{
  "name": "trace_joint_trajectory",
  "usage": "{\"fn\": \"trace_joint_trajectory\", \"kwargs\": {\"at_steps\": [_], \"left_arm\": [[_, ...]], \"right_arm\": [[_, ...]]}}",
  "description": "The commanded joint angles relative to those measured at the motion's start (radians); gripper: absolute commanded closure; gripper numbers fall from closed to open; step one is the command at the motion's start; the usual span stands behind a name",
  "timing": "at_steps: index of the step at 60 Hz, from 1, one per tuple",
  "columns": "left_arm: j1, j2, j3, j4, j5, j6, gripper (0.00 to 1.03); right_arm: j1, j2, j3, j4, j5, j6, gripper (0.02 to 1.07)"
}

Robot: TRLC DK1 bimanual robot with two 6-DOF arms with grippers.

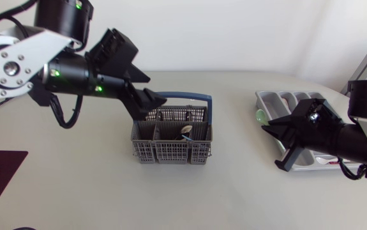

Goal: Sort the cutlery from the basket into the organizer compartments.

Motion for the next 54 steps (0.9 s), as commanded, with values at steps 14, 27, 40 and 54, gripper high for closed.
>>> {"fn": "trace_joint_trajectory", "kwargs": {"at_steps": [14,27,40,54], "left_arm": [[-0.082,-0.018,-0.101,0.008,-0.058,0.143,0.14],[-0.128,-0.011,-0.11,0.011,-0.087,0.151,0.15],[-0.17,0.001,-0.127,0.011,-0.123,0.171,0.15],[-0.21,0.009,-0.136,0.009,-0.176,0.197,0.15]], "right_arm": [[-0.3,0.176,0.067,-0.168,-0.149,-0.434,1.0],[-0.508,0.355,0.206,-0.304,-0.201,-0.773,1.0],[-0.666,0.544,0.323,-0.356,-0.195,-1.015,1.01],[-0.76,0.709,0.41,-0.355,-0.141,-1.164,1.01]]}}
